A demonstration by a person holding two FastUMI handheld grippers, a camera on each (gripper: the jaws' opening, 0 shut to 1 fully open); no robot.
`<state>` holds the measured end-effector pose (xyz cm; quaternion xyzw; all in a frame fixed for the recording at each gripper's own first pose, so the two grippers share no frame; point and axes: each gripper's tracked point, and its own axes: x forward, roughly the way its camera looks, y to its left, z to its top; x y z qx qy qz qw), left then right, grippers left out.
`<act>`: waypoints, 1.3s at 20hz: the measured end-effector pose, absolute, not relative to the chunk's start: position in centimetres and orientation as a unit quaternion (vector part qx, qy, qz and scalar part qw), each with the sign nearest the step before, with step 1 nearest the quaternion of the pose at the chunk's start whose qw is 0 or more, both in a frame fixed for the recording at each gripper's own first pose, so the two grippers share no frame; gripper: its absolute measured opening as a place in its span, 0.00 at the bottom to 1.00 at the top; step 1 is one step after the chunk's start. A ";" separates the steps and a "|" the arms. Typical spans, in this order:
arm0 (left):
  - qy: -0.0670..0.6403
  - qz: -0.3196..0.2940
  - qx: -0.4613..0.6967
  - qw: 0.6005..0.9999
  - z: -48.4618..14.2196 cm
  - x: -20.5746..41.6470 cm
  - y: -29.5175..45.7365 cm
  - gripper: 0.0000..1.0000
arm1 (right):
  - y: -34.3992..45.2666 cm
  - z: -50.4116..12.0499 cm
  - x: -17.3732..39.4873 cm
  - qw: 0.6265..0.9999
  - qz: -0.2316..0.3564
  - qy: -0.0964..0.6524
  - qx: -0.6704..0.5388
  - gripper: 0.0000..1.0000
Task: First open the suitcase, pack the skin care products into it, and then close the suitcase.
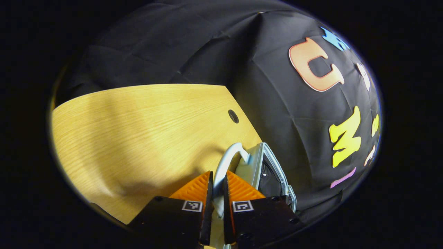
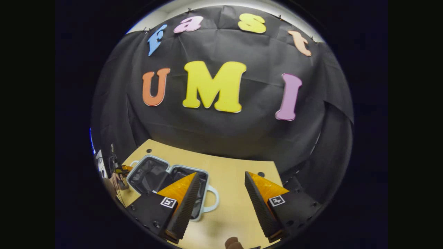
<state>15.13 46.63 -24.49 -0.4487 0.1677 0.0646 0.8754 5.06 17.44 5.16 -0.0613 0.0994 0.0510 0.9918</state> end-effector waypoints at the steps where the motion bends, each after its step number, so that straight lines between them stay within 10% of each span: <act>1: 0.171 0.062 -0.438 0.880 -24.3 15.0 46.7 0.16 | 16.0 6.2 4.4 0.994 0.037 0.091 -0.055 0.78; 16: 0.099 0.074 -0.160 0.979 -2.4 12.9 37.1 0.07 | 9.4 10.4 -0.3 0.998 0.051 0.017 0.028 0.78; 26: 0.043 0.088 -0.006 0.995 1.5 10.1 21.2 0.07 | 2.5 10.1 -0.9 0.997 0.064 -0.011 0.037 0.76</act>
